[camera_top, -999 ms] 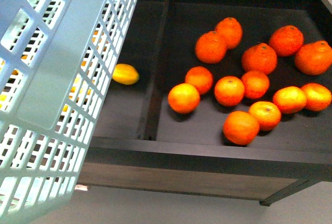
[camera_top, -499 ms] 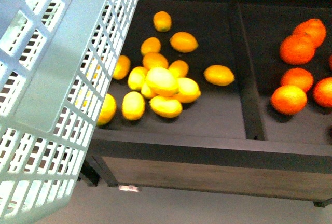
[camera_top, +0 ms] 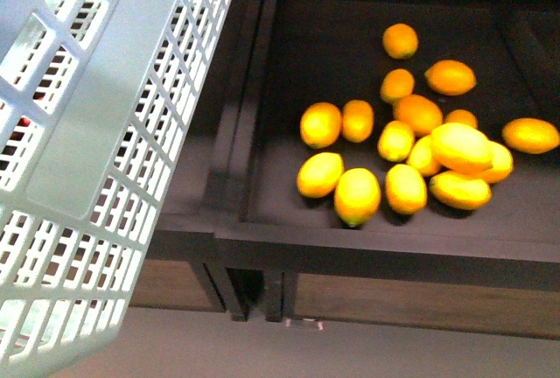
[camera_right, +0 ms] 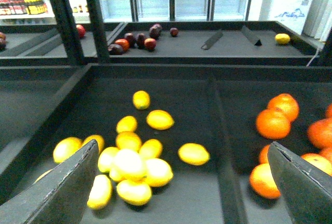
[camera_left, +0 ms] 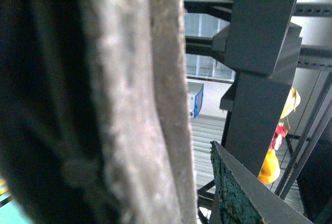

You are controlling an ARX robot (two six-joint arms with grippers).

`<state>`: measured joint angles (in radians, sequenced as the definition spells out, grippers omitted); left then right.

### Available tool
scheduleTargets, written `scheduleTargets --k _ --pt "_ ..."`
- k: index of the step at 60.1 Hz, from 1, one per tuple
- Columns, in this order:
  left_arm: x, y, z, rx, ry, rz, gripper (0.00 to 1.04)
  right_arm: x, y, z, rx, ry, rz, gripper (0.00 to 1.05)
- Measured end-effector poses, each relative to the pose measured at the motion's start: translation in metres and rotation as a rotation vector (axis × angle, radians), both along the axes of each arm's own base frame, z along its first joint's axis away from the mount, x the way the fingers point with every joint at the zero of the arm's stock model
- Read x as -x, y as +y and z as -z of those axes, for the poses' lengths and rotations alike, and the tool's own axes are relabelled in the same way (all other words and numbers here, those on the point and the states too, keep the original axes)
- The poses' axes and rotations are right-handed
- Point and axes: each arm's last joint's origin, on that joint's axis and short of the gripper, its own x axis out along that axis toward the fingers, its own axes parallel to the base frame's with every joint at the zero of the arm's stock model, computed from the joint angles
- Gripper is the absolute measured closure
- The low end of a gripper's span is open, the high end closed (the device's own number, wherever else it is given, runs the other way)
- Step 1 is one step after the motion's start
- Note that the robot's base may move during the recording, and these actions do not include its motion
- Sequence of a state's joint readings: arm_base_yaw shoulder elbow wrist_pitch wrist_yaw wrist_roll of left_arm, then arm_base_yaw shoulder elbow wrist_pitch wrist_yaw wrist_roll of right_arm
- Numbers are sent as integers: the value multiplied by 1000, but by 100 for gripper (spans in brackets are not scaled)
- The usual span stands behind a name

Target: Pick lemon and mango into basket

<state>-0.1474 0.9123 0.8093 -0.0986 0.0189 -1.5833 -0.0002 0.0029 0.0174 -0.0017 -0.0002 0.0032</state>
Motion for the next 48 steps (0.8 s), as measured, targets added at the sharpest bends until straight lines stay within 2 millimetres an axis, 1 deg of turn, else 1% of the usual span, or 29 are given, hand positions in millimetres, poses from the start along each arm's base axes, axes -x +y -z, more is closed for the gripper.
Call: scheduleTargets --k 43,48 --pt "0 0 0 -5 -1 0 77 0 0 0 1 0 -8 9" --pt "-1 2 0 -9 1 -26 77 0 0 0 1 1 -10 9"
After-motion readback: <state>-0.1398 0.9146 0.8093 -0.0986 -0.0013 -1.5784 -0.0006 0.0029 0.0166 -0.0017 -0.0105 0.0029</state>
